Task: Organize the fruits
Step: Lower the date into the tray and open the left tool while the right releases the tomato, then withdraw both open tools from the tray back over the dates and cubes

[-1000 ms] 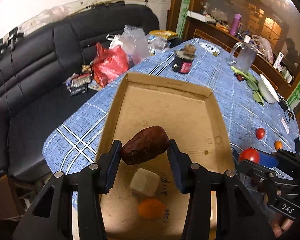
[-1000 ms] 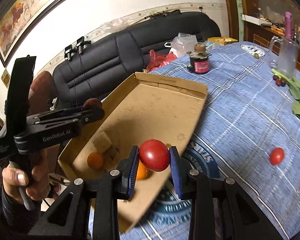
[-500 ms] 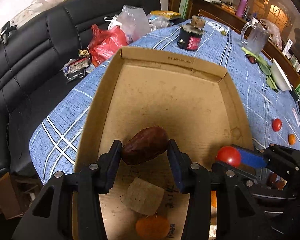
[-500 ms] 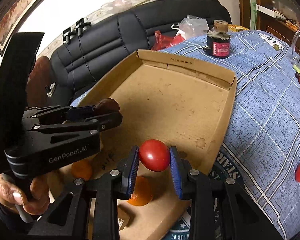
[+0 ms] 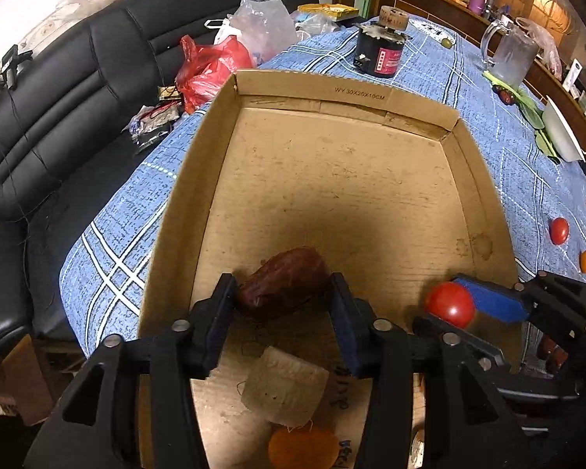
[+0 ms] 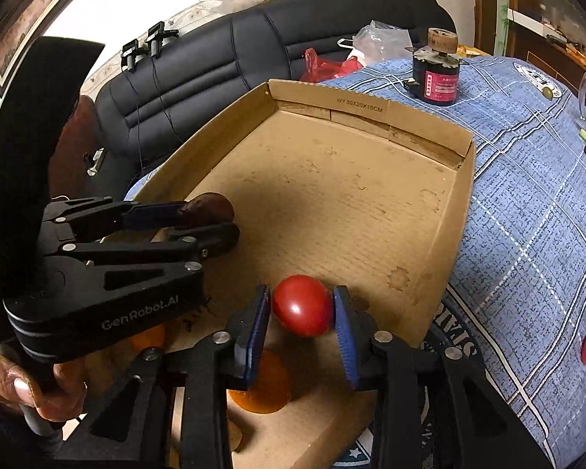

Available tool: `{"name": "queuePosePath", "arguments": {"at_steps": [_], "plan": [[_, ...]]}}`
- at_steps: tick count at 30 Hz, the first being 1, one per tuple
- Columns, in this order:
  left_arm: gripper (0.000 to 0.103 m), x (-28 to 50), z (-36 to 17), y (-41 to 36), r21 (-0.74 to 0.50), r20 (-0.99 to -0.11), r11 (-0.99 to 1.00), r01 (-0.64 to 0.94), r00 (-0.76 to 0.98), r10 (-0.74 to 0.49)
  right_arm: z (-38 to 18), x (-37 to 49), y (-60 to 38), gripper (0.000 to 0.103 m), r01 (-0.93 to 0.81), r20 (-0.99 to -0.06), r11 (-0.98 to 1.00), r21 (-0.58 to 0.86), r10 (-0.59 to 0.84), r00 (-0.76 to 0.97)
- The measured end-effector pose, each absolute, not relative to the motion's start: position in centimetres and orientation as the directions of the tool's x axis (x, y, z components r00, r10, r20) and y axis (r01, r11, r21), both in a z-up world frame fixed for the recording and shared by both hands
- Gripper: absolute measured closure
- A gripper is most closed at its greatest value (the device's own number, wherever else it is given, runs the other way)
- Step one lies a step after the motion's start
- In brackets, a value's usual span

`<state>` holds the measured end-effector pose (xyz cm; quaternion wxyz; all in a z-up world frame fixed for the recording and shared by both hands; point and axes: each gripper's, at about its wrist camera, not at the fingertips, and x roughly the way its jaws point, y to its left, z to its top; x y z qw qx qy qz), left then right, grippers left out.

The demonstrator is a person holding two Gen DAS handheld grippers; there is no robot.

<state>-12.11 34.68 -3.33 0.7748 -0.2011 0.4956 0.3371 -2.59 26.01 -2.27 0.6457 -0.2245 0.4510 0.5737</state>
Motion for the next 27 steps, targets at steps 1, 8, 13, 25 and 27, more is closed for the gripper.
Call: {"name": "queuePosePath", "arguments": {"at_steps": [1, 8, 13, 25, 27], "plan": [[0.046, -12.2, -3.3, 34.7, 0.020, -0.904, 0.690, -0.724, 0.282, 0.322, -2.1, -2.6, 26.0, 0.059, -0.944, -0.839, 0.240, 0.224, 0.541, -0.062], [0.046, -13.1, -2.1, 34.0, 0.018, -0.889, 0.681, -0.732, 0.301, 0.347, -0.1, -2.9, 24.6, 0.055, -0.946, -0.818, 0.240, 0.218, 0.573, -0.044], [0.046, -13.6, -1.1, 33.2, 0.021, -0.874, 0.681, -0.732, 0.317, 0.367, 1.0, -3.1, 22.8, 0.055, -0.946, -0.807, 0.247, 0.211, 0.589, -0.026], [0.046, -13.9, 0.9, 30.4, 0.011, -0.848, 0.704, -0.710, 0.367, 0.384, 3.0, -2.5, 17.5, 0.055, -0.932, -0.784, 0.296, 0.210, 0.620, 0.020], [0.046, -13.9, 1.3, 29.8, 0.003, -0.842, 0.712, -0.702, 0.383, 0.381, 3.3, -2.2, 16.2, 0.055, -0.927, -0.780, 0.312, 0.209, 0.625, 0.034]]}}
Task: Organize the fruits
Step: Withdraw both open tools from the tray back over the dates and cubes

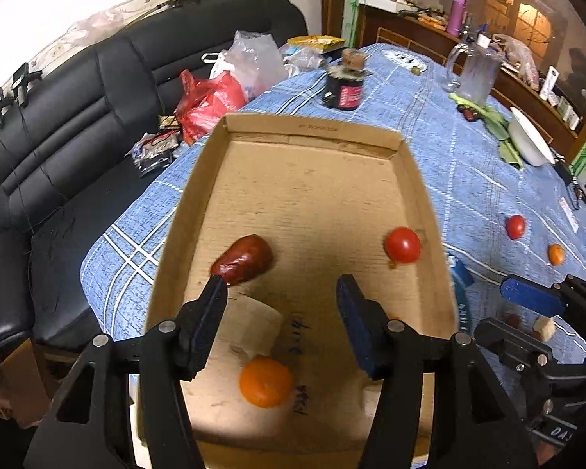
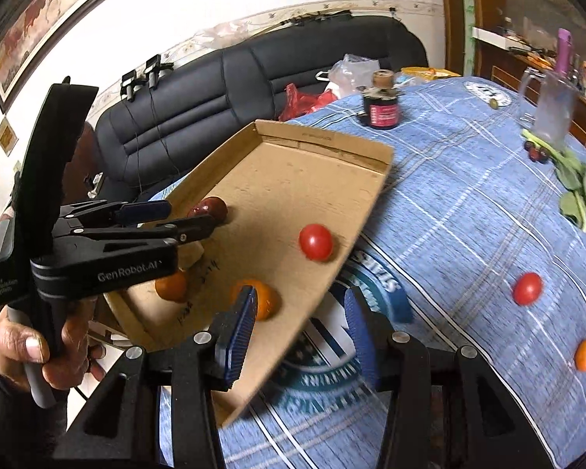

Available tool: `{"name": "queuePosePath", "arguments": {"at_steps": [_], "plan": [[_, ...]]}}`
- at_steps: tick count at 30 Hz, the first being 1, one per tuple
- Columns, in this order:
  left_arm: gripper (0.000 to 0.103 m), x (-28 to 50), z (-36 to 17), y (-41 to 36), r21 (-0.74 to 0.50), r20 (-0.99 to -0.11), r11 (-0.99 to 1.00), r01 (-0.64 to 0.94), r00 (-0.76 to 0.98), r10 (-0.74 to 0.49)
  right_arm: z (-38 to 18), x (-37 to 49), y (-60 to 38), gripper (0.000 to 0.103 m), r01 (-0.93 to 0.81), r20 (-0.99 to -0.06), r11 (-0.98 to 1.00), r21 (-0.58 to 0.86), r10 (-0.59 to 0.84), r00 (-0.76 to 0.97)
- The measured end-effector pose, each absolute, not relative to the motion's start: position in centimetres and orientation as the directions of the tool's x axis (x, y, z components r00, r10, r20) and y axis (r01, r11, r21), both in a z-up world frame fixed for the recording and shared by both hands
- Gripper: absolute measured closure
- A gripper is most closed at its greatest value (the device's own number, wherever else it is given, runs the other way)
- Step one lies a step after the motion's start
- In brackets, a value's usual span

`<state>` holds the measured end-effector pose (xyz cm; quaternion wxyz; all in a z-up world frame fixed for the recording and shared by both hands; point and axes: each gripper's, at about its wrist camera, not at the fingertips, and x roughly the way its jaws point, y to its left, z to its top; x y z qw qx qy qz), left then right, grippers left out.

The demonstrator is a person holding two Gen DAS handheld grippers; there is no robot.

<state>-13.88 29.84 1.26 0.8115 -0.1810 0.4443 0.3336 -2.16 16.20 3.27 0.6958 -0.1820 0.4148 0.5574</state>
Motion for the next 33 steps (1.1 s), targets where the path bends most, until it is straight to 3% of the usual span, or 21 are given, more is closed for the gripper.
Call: {"name": "queuePosePath", "arguments": {"at_steps": [20, 33], "plan": [[0.046, -9.1, 2.9, 20.0, -0.057, -0.829, 0.855, -0.516, 0.502, 0.248, 3.2, 4.5, 1.0, 0.055, -0.803, -0.794, 0.563, 0.195, 0.572, 0.208], [0.046, -6.3, 1.2, 15.0, -0.053, -0.851, 0.905, -0.421, 0.493, 0.180, 2.2, 6.4, -3.5, 0.055, -0.751, -0.797, 0.624, 0.218, 0.558, 0.232]]}}
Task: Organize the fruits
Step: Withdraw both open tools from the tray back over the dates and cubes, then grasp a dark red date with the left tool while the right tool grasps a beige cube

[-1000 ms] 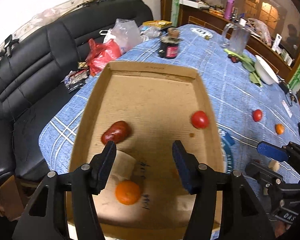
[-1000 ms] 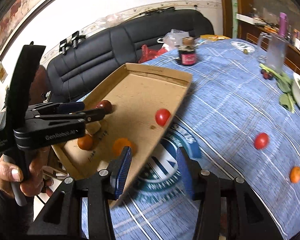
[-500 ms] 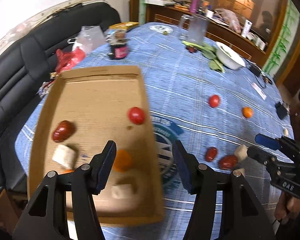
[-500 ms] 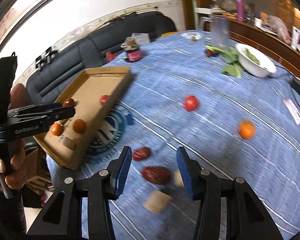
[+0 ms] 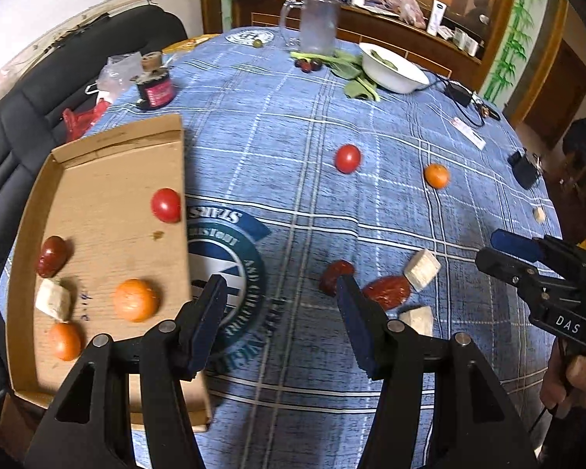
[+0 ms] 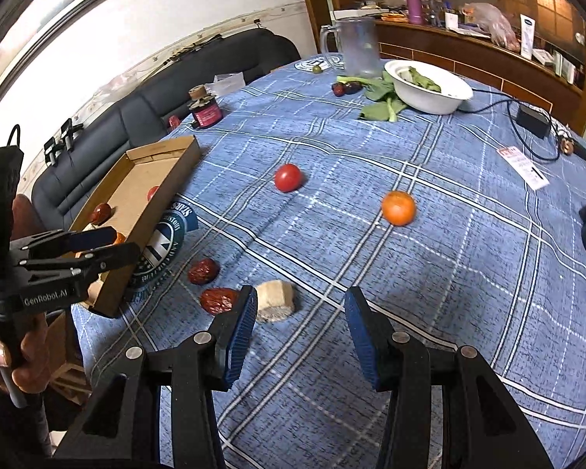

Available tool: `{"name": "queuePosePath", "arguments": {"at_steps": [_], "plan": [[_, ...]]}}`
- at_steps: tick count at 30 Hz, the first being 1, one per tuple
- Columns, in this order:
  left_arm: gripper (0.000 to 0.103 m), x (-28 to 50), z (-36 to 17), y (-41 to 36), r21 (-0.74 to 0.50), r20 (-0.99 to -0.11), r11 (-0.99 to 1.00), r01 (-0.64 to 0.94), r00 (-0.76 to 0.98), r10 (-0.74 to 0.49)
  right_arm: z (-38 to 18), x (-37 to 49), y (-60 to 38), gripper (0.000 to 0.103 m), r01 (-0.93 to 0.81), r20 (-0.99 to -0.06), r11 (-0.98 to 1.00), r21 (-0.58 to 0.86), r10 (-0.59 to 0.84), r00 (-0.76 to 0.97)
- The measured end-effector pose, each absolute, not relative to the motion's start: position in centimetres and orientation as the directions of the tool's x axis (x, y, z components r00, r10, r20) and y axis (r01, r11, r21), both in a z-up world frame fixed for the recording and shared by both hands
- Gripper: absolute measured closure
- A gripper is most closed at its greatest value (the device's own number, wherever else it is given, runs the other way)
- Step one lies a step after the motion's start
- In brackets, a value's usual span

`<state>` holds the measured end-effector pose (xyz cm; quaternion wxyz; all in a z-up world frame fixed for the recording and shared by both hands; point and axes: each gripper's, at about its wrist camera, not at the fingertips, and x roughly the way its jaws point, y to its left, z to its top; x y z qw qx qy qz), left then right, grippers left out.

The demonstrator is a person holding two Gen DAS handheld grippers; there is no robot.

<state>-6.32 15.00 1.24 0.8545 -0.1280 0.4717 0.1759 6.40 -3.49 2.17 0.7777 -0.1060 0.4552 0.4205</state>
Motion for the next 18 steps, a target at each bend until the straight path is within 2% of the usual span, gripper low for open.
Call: {"name": "queuePosePath", "arguments": {"at_steps": [18], "plan": [[0.046, -4.5, -1.5, 14.5, -0.089, -0.873, 0.912, -0.400, 0.473, 0.123, -1.8, 6.3, 0.7, 0.056, -0.773, -0.824, 0.583, 0.250, 0.547, 0.146]]}}
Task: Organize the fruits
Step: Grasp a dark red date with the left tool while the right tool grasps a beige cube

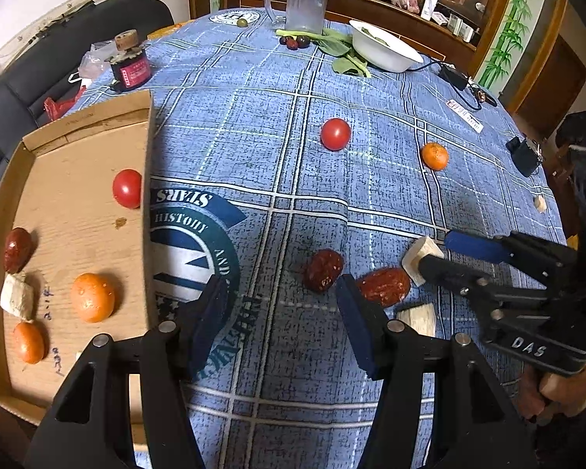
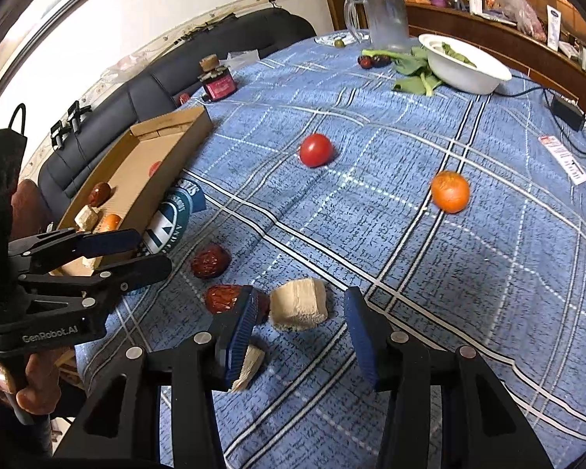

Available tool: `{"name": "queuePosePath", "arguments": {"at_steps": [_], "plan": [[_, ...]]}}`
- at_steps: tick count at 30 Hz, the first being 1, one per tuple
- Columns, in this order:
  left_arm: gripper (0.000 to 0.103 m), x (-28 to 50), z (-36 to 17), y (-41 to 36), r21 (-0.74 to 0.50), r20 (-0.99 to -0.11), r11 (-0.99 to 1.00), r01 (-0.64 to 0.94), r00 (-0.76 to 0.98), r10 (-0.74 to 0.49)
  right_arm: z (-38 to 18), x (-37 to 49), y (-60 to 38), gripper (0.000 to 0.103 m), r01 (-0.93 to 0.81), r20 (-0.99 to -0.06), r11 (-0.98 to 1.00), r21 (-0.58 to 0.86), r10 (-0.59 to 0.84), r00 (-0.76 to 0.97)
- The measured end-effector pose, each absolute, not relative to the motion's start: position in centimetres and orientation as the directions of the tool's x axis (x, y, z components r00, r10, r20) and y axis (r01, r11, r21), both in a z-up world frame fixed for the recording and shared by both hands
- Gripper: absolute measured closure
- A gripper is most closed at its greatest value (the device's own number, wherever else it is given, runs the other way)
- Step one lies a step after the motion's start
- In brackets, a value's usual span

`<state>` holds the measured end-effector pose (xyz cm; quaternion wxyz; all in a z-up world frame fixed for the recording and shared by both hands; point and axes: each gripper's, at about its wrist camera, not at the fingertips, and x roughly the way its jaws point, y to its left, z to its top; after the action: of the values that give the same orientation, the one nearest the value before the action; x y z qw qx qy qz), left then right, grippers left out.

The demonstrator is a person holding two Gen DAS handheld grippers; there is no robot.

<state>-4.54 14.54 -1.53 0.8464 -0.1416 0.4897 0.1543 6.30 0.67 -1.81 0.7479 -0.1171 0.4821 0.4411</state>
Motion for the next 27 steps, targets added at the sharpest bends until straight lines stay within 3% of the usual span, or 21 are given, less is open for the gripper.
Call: {"name": "queuePosePath", "arguments": {"at_steps": [16, 18, 21, 27], "plan": [[0.049, -1.2, -4.5, 13.8, -0.081, -0.891, 0.931, -0.356, 0.445, 0.092, -3.4, 6.9, 1.1, 0.064, -0.765, -0.819, 0.577, 0.286, 0.561, 0.117], [0.057, -1.3, -4.6, 13.7, -0.059, -0.887, 0.932, -0.358, 0.447, 0.116, -3.3, 6.7, 1.1, 0.069, -0.766, -0.817, 0.571, 0.295, 0.567, 0.109], [0.085, -1.7, -4.5, 14.3, -0.039, -0.884, 0.927, -0.372, 0.446, 0.142, -3.1, 6.5, 1.1, 0.069, -0.770, -0.822, 0.582, 0.263, 0.553, 0.138], [0.085, -2.8, -3.6, 15.0, -0.053, -0.873, 0.922, -0.384, 0.467, 0.144, -2.1, 6.5, 0.1, 0.069, -0.757, -0.813, 0.596, 0.266, 0.561, 0.156]]}}
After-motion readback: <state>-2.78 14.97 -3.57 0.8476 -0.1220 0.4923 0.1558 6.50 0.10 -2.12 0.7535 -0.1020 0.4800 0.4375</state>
